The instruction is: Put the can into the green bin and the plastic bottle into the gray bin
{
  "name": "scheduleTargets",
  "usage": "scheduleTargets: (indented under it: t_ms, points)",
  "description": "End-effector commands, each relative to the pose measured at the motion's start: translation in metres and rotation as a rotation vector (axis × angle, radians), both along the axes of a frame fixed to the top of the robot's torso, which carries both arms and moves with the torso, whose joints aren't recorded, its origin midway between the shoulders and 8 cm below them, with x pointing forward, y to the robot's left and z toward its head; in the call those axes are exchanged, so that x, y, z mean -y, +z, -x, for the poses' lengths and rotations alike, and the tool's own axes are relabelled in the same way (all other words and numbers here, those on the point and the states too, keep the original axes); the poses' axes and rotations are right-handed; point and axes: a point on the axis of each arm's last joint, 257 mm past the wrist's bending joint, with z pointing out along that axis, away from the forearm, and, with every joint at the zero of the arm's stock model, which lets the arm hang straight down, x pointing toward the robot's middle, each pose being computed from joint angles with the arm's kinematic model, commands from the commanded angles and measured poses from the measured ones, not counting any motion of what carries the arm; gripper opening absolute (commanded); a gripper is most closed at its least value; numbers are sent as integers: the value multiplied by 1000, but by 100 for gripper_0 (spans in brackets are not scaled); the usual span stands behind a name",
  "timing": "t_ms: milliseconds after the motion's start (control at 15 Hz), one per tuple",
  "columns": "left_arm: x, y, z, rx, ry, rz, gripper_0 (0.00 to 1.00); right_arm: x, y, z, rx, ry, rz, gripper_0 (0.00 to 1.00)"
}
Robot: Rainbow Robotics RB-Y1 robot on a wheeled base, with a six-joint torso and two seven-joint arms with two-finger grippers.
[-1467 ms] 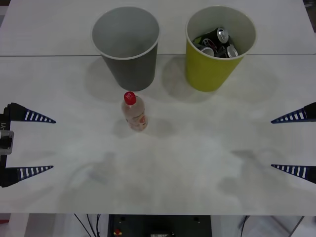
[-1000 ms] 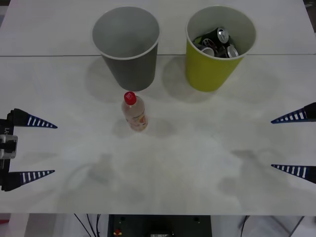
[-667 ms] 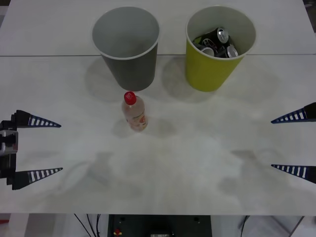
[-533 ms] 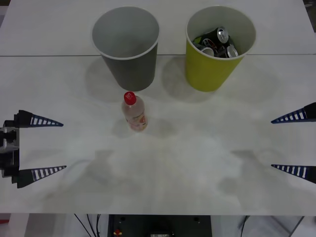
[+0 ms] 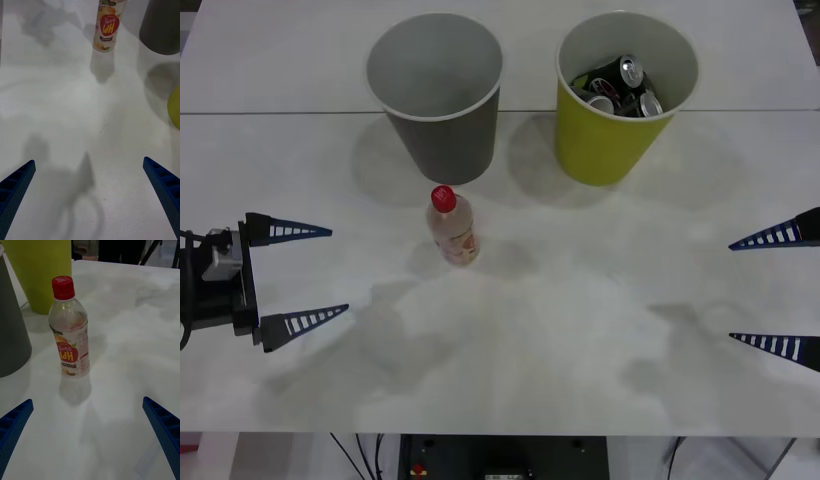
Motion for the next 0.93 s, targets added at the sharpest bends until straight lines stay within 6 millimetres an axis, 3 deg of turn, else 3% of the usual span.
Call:
scheduleTargets:
  t_ms: [67, 533, 933]
  points:
    - [9, -7, -6, 17, 25, 48, 100, 0, 0, 0, 0, 0, 0, 100]
    - [18, -37, -27, 104, 29, 109, 100, 0, 0, 0, 0, 0, 0, 100]
    - [40, -40, -50, 119, 51, 204, 100, 0, 0, 0, 0, 0, 0, 100]
